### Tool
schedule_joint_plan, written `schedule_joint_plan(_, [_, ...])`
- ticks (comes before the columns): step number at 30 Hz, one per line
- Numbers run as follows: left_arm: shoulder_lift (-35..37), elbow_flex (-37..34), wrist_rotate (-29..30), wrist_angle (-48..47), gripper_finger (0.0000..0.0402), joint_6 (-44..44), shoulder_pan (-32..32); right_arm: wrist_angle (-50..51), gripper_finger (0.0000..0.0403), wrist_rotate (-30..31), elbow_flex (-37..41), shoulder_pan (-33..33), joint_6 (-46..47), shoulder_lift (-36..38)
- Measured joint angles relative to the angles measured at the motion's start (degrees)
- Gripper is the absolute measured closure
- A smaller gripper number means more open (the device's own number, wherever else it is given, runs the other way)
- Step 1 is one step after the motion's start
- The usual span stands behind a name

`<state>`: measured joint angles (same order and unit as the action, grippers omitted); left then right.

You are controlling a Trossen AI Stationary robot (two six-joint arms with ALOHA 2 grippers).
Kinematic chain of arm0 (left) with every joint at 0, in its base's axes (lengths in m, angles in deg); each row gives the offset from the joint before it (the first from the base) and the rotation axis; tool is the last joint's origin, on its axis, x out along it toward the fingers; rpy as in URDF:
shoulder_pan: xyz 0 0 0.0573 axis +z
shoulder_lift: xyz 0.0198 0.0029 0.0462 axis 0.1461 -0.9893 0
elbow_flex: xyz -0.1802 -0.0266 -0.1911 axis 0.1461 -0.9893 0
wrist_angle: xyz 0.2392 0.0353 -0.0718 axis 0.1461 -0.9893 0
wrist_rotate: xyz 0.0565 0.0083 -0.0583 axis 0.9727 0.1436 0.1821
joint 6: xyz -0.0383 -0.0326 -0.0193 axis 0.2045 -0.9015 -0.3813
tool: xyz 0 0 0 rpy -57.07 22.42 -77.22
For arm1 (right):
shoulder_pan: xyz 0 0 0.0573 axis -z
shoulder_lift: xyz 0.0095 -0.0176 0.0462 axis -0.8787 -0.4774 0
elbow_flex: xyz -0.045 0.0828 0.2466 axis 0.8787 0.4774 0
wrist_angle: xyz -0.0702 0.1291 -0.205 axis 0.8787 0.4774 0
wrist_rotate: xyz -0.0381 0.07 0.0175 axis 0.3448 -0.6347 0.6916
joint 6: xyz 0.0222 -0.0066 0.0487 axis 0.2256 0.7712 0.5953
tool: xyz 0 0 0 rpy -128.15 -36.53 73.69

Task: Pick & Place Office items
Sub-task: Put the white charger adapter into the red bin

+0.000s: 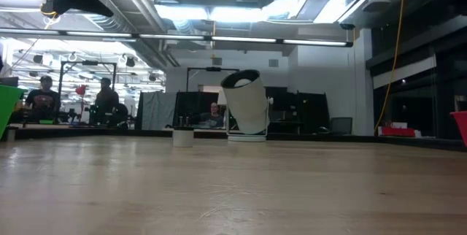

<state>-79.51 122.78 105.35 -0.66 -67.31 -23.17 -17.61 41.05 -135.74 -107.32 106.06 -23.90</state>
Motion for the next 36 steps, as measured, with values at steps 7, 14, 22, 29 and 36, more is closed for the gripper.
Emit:
schedule_joint_plan(7, [0.0,0.0,0.0,0.4,0.0162,0.0,0.0,-3.0,0.0117,16.5,-2.1,2.1,-1.1,2.3])
schedule_joint_plan(14, [0.0,0.0,0.2,1.5,0.0162,0.0,0.0,-10.6,0.0123,55.1,-9.3,7.8,-12.1,5.8])
schedule_joint_plan(22, [0.0,0.0,0.2,2.1,0.0162,0.3,0.0,-40.5,0.0123,39.8,-17.2,24.1,-67.9,5.7])
schedule_joint_plan(29, [0.0,0.0,-2.0,2.1,0.0162,0.7,0.0,-47.2,0.0127,18.4,-19.6,39.8,-78.0,2.0])
schedule_joint_plan(36, [0.0,0.0,-2.2,2.1,0.0162,0.9,0.0,-38.1,0.0134,5.1,-35.5,45.3,-85.6,-11.8])
